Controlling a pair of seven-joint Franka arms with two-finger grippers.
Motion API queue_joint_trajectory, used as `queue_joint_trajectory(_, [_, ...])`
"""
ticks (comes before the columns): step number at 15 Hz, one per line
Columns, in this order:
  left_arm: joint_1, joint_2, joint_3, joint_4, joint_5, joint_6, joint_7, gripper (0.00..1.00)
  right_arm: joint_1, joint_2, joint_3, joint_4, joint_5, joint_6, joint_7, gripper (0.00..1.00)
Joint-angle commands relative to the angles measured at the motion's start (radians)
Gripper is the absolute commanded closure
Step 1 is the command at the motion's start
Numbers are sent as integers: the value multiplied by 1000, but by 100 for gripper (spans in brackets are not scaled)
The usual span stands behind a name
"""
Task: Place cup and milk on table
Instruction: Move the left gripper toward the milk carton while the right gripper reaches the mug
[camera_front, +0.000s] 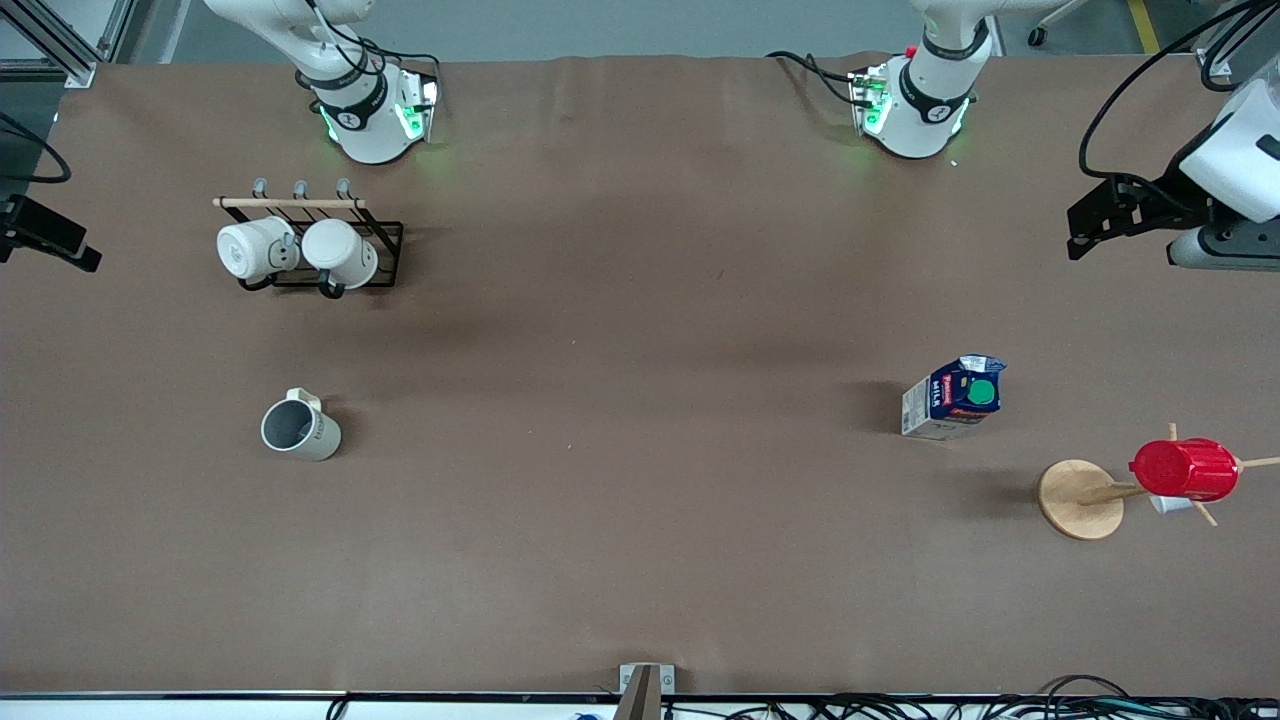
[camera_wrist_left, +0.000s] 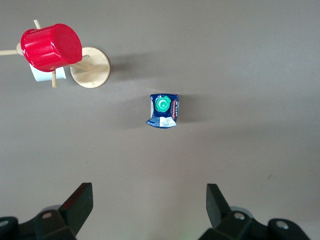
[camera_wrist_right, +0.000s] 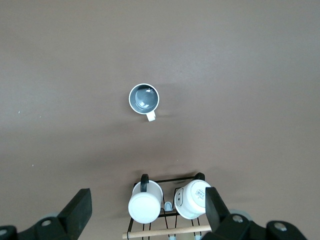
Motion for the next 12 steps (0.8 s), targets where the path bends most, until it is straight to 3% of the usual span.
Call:
queue_joint_trajectory(1, [3, -5, 0, 6, 2, -1, 6, 0, 4, -28, 2, -28, -4, 1, 9, 0])
queue_joint_trajectory(5, [2, 18, 8, 24, 2, -3, 2, 0, 4, -26, 2, -28, -4, 0, 9, 0])
queue_joint_trajectory(8, [3, 91, 9, 11, 3, 20, -3, 0, 4, -22, 2, -26, -4, 0, -12, 0])
queue_joint_trajectory(10, [3, 101, 9, -64, 3, 110, -7, 0, 4, 4, 2, -32, -4, 0, -84, 0])
queue_joint_trajectory(12, [3, 99, 11, -164, 3, 222, -16, 0, -2, 91, 1, -38, 4, 30, -113, 0])
